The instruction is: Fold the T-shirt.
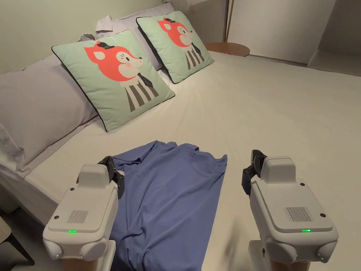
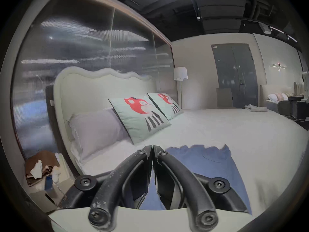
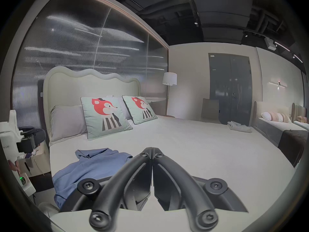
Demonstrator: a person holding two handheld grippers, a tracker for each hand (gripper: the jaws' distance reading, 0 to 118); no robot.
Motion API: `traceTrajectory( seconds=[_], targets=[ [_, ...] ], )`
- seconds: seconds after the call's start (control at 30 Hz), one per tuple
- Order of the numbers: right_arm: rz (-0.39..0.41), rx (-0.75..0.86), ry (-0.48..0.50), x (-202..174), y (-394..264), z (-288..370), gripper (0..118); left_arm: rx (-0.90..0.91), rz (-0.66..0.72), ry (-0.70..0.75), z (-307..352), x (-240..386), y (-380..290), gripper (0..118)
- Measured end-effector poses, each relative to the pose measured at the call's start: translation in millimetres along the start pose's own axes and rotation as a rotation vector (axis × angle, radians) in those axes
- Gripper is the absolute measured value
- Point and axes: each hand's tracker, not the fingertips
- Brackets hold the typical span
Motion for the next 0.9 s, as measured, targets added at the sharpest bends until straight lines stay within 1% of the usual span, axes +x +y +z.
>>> traceTrajectory(
  seconds=[0.07,0.1,0.13,0.17,0.2,0.23,0.27,0.33,0.37,0.47,0.5,0.57,0.6,0.63,0.67,0.7,0.73,0.77,0.8,0.83,0.87,0.9],
  targets=[
    [-0.003,-0.004,-0.010,4.8,-0.1,3.6,0,-0.098,0.029,-0.078,-14.6,7.1,1.3,0],
    [-0.004,-0.005,-0.015,7.8,-0.8,3.7,0,-0.160,0.027,-0.101,-22.8,11.9,1.4,8],
    [-0.004,-0.007,-0.023,11.4,-1.5,3.5,0,-0.218,0.026,-0.123,-31.8,18.0,0.0,23],
    [-0.004,-0.011,-0.031,15.0,-2.7,4.5,0,-0.262,0.027,-0.129,-40.9,24.8,-2.5,45],
    [-0.004,-0.013,-0.038,18.1,-3.6,4.8,0,-0.309,0.013,-0.146,-47.3,31.3,-4.3,72],
    [-0.005,-0.016,-0.046,22.3,-4.8,4.8,0,-0.352,-0.005,-0.189,-55.3,37.6,-7.8,72],
    [-0.008,-0.020,-0.056,26.5,-6.0,4.6,0,-0.414,-0.022,-0.211,-65.4,44.9,-11.2,78],
    [-0.023,-0.025,-0.077,31.7,-4.6,11.1,0,-0.475,-0.038,-0.221,-75.0,57.9,-17.2,96],
    [-0.029,-0.031,-0.083,36.0,-5.8,11.5,0,-0.470,-0.026,-0.222,-80.5,63.0,-21.1,97],
    [-0.029,-0.044,-0.103,47.9,-10.7,11.8,0,-0.618,-0.021,-0.217,-100.3,75.7,-34.1,97],
    [-0.027,-0.046,-0.107,50.2,-11.7,12.7,0,-0.641,-0.016,-0.211,-104.8,78.4,-39.1,97],
    [-0.025,-0.053,-0.121,57.9,-21.6,11.1,0,-0.702,-0.032,-0.213,-114.0,83.7,-52.2,93],
    [-0.028,-0.056,-0.126,61.9,-28.4,8.8,0,-0.731,-0.038,-0.214,-116.1,85.6,-58.6,82],
    [-0.034,-0.059,-0.132,66.0,-30.7,9.0,0,-0.784,-0.048,-0.216,-118.1,88.5,-64.6,65],
    [-0.039,-0.063,-0.136,69.3,-31.4,9.7,0,-0.780,-0.015,-0.249,-114.1,89.2,-67.4,58],
    [-0.040,-0.063,-0.140,69.0,-26.8,15.1,0,-0.724,-0.007,-0.233,-107.6,90.0,-65.0,49],
    [-0.041,-0.063,-0.145,70.7,-26.0,17.6,0,-0.708,-0.018,-0.216,-100.8,91.9,-60.0,17],
    [-0.040,-0.063,-0.149,73.1,-25.9,19.8,0,-0.706,-0.019,-0.285,-98.6,93.9,-57.3,5],
    [-0.041,-0.062,-0.152,74.9,-25.8,21.4,0,-0.713,-0.012,-0.324,-97.2,95.5,-56.6,5],
    [-0.043,-0.063,-0.155,76.0,-21.3,25.2,0,-0.718,-0.034,-0.301,-95.9,98.7,-56.6,5],
    [-0.046,-0.063,-0.157,78.0,-19.4,28.3,0,-0.686,-0.082,-0.304,-96.7,98.6,-56.8,5],
    [-0.049,-0.060,-0.160,79.9,-18.2,31.6,0,-0.652,-0.098,-0.300,-93.0,99.2,-54.3,5]
  ],
)
